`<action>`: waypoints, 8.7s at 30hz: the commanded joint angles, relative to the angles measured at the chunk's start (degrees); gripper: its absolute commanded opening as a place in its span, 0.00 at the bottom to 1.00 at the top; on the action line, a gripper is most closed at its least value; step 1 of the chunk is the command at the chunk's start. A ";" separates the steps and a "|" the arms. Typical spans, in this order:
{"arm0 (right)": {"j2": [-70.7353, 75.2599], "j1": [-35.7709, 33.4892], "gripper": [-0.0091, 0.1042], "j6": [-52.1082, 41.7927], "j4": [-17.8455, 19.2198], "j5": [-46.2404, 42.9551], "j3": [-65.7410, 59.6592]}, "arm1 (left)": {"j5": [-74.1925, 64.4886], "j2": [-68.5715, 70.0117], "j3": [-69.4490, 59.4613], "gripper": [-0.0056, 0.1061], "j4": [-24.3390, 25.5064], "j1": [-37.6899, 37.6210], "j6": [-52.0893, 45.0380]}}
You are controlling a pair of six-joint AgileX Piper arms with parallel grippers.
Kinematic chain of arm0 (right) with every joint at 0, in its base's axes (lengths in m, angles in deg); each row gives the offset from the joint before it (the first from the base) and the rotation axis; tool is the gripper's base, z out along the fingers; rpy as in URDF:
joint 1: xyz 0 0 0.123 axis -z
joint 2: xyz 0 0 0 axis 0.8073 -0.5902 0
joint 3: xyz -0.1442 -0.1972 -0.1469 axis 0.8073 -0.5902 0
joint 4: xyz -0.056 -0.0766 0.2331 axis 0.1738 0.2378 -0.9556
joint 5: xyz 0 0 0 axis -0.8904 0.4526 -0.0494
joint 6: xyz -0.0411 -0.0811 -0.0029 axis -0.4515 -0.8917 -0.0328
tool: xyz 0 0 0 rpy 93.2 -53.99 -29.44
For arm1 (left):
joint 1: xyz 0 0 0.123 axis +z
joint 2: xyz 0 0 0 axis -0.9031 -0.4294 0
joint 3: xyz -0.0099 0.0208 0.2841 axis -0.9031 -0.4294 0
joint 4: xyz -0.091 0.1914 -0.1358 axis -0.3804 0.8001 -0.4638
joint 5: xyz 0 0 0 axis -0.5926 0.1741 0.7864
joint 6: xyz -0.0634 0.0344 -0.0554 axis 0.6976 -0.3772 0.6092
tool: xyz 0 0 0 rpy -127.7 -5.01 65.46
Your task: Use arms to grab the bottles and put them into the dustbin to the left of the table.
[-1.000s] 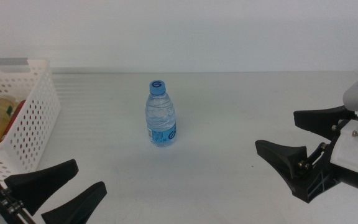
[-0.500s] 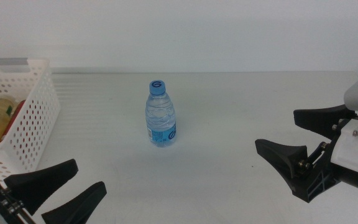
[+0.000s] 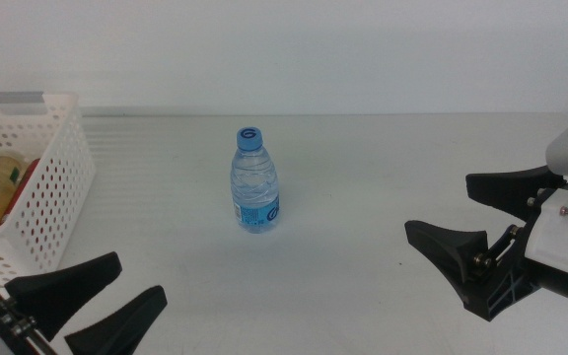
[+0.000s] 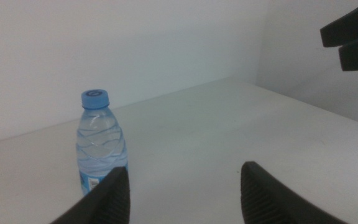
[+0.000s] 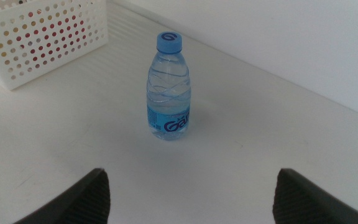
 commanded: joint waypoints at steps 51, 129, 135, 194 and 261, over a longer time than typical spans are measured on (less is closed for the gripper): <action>0.65 -0.15 0.69 -0.88 0.18 -4.36 1.15 | 15.78 -30.81 15.71 0.41 6.17 1.21 -0.76; 0.65 -0.15 0.68 -0.88 0.18 -4.36 1.15 | 45.11 -84.26 41.87 0.86 36.21 24.46 29.11; 0.65 -0.15 0.68 -0.88 0.18 -4.36 1.15 | 52.66 -87.22 41.87 0.84 33.88 24.46 28.59; 0.65 -0.15 0.68 -0.88 0.18 -4.36 1.15 | -42.06 -33.74 48.74 0.01 33.41 24.53 31.20; 0.65 -0.15 0.68 -0.88 0.18 -4.36 1.15 | -84.97 -79.57 95.86 0.86 2.80 63.13 -5.91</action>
